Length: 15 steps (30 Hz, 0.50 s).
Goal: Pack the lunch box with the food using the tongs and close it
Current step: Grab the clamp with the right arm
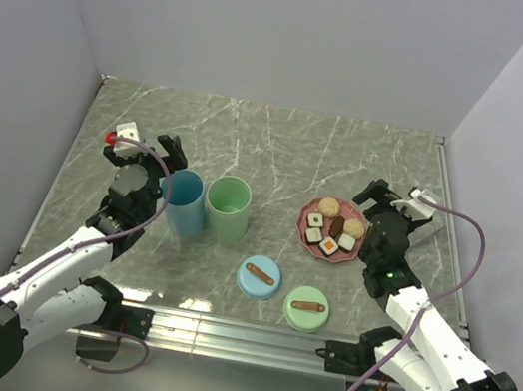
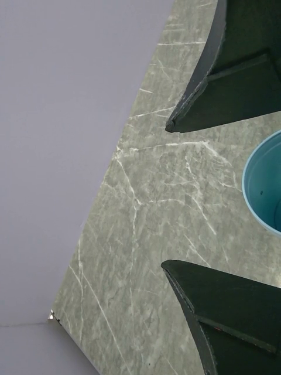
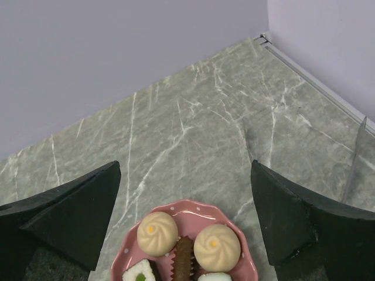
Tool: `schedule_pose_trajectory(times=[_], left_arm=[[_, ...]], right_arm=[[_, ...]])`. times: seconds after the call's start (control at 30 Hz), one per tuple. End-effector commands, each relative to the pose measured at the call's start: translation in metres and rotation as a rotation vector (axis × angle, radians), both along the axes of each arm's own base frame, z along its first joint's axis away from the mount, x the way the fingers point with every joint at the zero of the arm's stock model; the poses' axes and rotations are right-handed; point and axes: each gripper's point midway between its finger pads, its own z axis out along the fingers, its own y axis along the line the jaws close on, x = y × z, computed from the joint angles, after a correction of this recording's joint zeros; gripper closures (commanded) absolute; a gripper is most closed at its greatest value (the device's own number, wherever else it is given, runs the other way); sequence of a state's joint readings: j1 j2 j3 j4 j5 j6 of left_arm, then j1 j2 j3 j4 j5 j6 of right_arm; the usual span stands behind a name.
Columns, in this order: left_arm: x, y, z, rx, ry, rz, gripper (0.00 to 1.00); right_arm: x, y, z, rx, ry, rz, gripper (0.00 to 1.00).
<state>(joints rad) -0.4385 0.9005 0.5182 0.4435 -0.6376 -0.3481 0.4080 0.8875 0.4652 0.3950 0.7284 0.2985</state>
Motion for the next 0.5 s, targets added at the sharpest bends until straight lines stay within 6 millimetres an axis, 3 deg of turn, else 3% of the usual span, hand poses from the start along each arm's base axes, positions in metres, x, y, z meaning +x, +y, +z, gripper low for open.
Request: schedule_pose_trajectory(times=[0.0, 0.47], left_arm=[[0.0030, -0.0069, 0.0113, 0.008, -0.028, -0.030, 0.03], [-0.0002, -0.0118, 0.0145, -0.006, -0.046, -0.066, 0.00]], right_arm=[[0.0002, -0.0045, 0.0092, 0.022, -0.028, -0.040, 0.02], [0.0002, -0.0072, 0.0019, 0.030, 0.010, -0.067, 0.02]])
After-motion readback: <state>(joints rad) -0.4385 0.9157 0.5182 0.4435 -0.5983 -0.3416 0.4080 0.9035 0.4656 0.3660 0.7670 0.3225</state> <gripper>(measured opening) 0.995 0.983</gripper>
